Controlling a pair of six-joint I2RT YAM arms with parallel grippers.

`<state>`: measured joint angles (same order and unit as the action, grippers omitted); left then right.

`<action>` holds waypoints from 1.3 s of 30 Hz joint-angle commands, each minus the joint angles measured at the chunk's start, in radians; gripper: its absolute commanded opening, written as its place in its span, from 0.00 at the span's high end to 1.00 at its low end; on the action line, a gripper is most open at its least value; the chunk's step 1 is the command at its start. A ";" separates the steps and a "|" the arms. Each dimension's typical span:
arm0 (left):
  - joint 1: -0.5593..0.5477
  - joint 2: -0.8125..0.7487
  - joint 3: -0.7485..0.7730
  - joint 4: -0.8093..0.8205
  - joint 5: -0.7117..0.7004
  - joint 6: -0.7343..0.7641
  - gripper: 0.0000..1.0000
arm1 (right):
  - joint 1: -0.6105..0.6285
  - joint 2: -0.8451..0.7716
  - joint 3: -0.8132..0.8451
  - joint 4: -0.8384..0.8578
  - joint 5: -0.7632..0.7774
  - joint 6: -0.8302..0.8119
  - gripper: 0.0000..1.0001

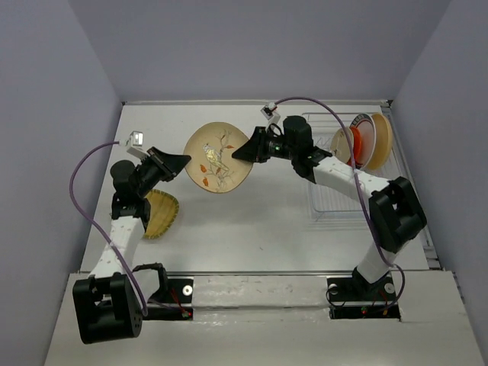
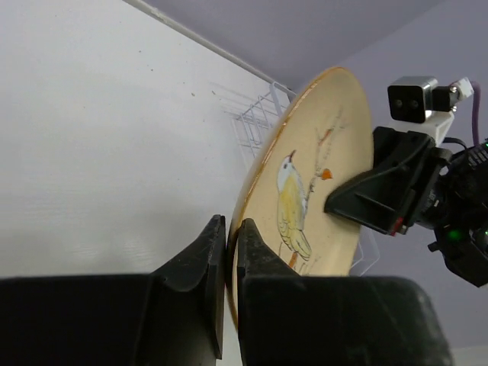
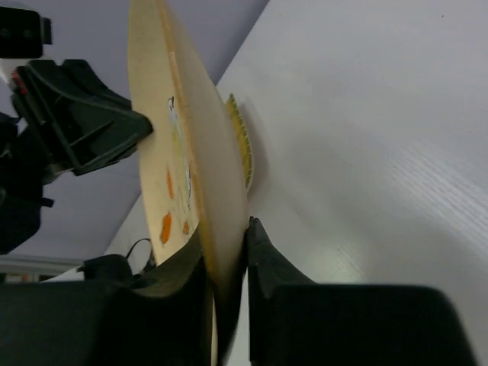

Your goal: Load the plates into the dish rack

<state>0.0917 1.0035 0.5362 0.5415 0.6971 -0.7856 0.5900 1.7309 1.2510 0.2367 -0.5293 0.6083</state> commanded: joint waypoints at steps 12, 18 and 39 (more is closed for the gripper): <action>-0.087 -0.190 0.106 -0.297 -0.077 0.326 0.01 | -0.209 -0.422 -0.043 -0.236 0.323 -0.138 0.93; -0.205 -0.212 0.123 -0.370 -0.100 0.407 0.01 | -0.297 -0.493 0.034 -0.442 0.864 -0.370 0.93; -0.205 -0.275 0.116 -0.382 -0.140 0.408 0.01 | -0.345 -0.314 0.140 -0.468 1.181 -0.737 0.93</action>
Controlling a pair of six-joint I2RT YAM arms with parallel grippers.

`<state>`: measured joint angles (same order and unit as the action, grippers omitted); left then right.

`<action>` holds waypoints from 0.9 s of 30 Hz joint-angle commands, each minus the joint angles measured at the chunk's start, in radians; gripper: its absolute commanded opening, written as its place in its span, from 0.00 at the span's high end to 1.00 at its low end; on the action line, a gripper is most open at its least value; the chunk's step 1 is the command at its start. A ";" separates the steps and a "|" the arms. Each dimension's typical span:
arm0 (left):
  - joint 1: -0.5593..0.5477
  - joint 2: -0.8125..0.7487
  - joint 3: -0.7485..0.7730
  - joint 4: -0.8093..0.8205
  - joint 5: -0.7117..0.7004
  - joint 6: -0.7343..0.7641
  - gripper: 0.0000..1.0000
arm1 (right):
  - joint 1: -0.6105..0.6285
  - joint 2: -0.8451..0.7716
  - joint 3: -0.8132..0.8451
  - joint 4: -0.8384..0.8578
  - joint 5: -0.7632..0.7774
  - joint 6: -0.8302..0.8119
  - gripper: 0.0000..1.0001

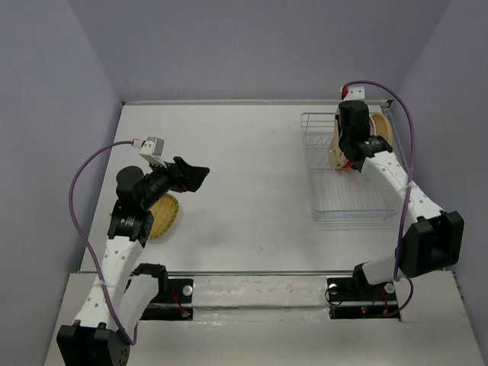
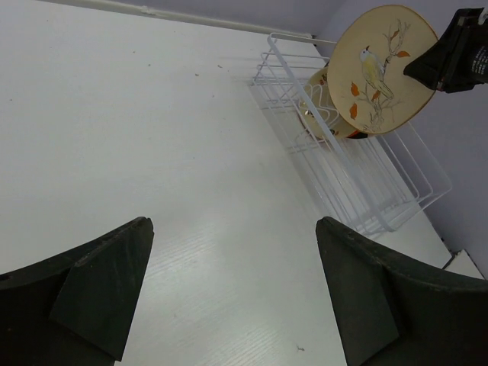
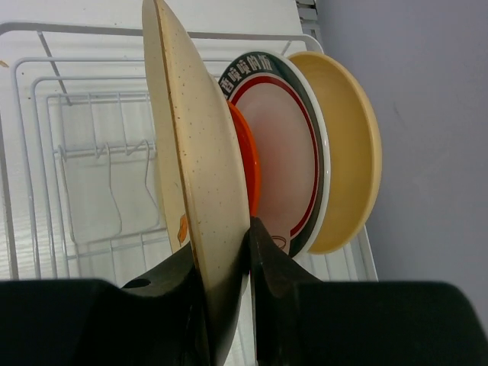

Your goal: Load the plates into the dish rack

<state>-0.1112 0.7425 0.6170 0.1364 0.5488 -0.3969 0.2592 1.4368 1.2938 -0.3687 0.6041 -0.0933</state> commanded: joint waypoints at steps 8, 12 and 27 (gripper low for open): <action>-0.002 -0.012 0.033 0.025 0.011 0.016 0.01 | -0.032 0.059 0.101 0.152 -0.026 0.000 0.93; -0.002 -0.011 0.033 0.025 0.011 0.016 0.01 | -0.032 0.102 0.099 0.166 -0.043 0.021 0.93; -0.002 0.000 0.033 0.026 0.013 0.015 0.01 | -0.074 0.119 -0.004 0.218 -0.082 0.198 0.50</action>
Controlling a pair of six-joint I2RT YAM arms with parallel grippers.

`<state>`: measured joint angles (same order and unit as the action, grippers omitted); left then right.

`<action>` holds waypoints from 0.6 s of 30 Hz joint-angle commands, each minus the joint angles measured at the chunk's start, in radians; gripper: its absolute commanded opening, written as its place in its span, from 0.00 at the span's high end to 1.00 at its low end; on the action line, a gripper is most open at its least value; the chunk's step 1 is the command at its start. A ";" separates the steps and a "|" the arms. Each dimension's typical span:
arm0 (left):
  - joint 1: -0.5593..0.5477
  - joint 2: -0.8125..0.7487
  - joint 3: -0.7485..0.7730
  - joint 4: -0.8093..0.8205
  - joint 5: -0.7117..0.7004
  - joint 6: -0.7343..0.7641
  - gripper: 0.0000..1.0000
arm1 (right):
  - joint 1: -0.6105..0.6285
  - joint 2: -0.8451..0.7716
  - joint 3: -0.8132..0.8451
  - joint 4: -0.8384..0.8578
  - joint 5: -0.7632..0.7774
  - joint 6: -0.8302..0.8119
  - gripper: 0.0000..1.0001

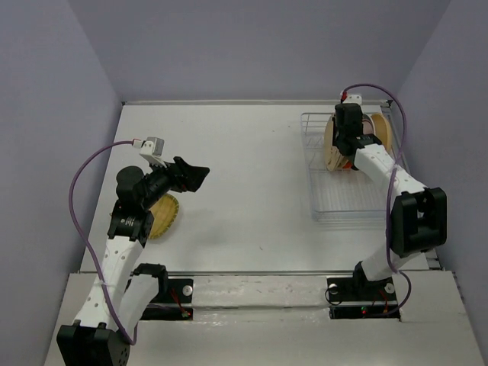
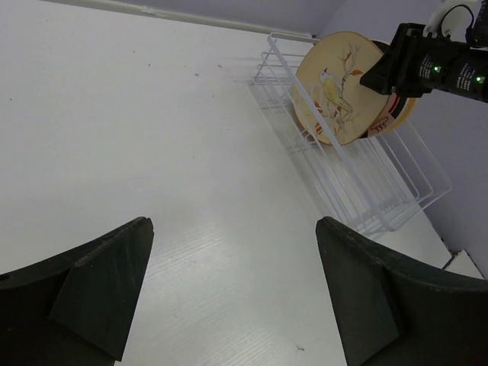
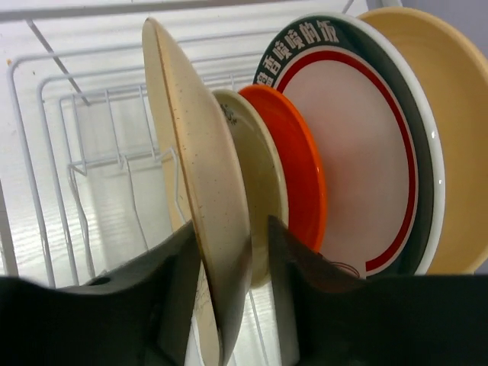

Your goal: Load the plates into the dish rack

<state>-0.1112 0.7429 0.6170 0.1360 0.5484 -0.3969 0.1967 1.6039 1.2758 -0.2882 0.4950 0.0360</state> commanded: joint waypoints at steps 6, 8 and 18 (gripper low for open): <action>-0.002 0.007 0.035 0.025 0.009 0.016 0.01 | -0.011 -0.094 0.034 0.084 0.008 0.094 0.33; -0.002 0.004 0.036 0.024 0.005 0.018 0.01 | -0.011 -0.122 0.037 0.075 -0.027 0.108 0.32; -0.002 0.012 0.044 0.010 -0.024 0.027 0.01 | 0.206 -0.276 -0.004 0.130 -0.300 0.238 0.29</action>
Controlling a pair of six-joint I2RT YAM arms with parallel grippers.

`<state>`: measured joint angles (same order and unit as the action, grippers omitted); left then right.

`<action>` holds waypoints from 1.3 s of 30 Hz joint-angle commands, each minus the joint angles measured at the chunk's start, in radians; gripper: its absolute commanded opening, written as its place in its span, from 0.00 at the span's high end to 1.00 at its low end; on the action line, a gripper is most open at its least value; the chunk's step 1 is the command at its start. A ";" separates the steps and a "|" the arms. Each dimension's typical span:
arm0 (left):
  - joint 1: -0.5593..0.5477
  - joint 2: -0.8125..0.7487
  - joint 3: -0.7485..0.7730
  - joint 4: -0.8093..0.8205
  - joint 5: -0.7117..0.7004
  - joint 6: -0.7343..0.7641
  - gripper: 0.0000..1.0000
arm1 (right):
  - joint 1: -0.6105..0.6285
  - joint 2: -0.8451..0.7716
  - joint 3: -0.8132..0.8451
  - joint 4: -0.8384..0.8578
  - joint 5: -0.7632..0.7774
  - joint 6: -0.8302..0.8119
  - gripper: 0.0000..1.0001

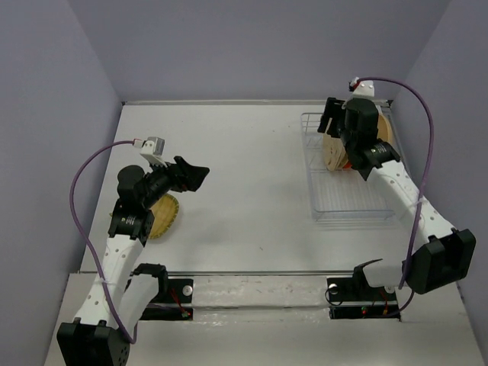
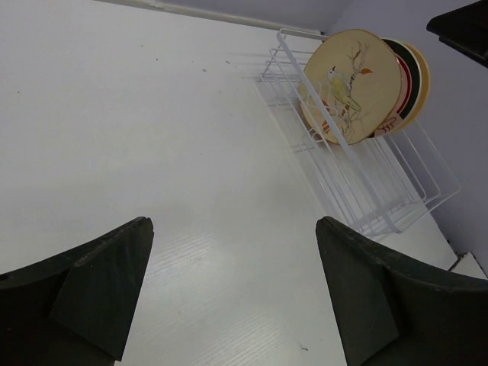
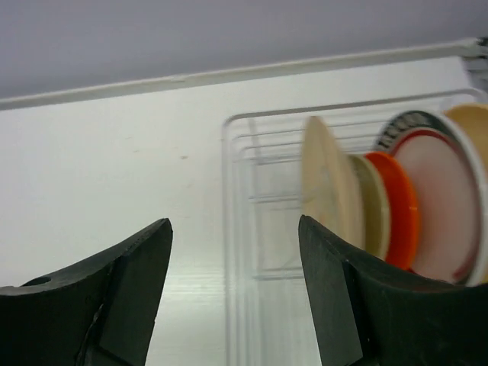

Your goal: Load the plates into the dish rack

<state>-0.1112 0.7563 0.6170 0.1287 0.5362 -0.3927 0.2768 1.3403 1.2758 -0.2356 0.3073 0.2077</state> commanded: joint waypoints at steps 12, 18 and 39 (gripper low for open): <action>-0.004 -0.119 0.248 -0.012 -0.202 0.011 0.01 | 0.557 0.380 0.111 0.380 -0.450 0.332 0.23; -0.004 -0.198 0.141 0.003 -0.381 0.054 0.01 | 0.676 0.643 0.180 0.527 -0.458 0.556 0.26; -0.002 -0.204 0.105 -0.008 -0.418 0.083 0.01 | 0.805 1.033 0.352 0.616 -0.491 0.688 0.63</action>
<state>-0.1116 0.5652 0.7200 0.0765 0.1291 -0.3298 1.0863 2.3528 1.5837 0.3317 -0.2111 0.8928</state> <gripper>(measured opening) 0.990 0.390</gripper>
